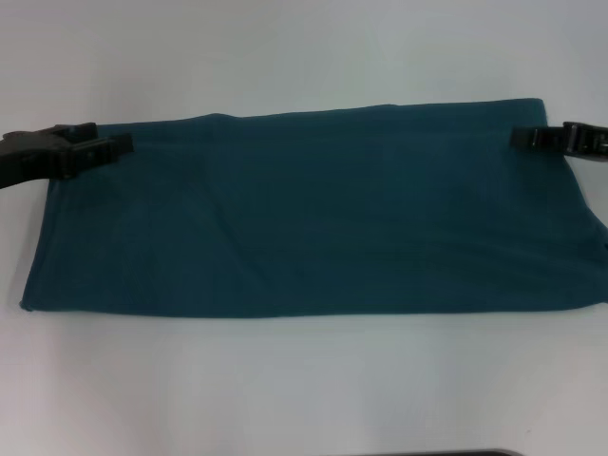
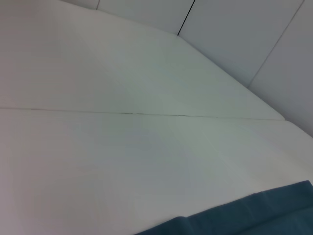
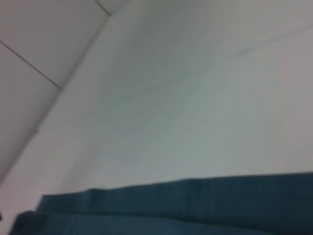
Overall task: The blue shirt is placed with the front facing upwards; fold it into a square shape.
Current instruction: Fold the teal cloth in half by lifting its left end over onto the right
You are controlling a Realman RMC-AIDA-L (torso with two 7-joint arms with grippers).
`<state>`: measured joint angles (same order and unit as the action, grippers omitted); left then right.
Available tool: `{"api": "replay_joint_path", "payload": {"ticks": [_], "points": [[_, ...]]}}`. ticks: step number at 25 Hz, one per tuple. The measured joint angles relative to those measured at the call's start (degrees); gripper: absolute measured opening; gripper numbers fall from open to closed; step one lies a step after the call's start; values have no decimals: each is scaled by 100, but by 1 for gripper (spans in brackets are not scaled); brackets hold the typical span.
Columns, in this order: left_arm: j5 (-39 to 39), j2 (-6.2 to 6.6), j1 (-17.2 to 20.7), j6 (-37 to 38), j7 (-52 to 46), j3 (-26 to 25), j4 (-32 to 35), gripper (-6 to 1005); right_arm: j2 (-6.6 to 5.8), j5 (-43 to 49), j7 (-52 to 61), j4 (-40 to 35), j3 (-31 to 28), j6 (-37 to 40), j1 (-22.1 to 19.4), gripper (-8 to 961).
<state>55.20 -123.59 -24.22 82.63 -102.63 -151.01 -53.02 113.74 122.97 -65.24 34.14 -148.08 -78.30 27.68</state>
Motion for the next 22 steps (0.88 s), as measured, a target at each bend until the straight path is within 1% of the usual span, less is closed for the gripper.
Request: {"api": "replay_joint_path", "payload": {"ticks": [4, 9, 12, 15, 22], "points": [[0, -7, -3, -2, 4, 1, 12, 664, 37, 117, 41, -14, 61, 192, 71, 304], [-1, -6, -4, -2, 6, 1, 53, 666, 105, 122, 15, -22, 193, 513, 101, 44], [-1, -6, 6, -2, 7, 1, 55, 666, 137, 122, 20, -43, 407, 806, 109, 20], [0, -6, 18, -2, 7, 2, 55, 665, 177, 122, 35, -56, 597, 1054, 115, 20], [0, -6, 7, -12, 67, 2, 127, 664, 263, 122, 6, -59, 671, 1397, 139, 20]]}}
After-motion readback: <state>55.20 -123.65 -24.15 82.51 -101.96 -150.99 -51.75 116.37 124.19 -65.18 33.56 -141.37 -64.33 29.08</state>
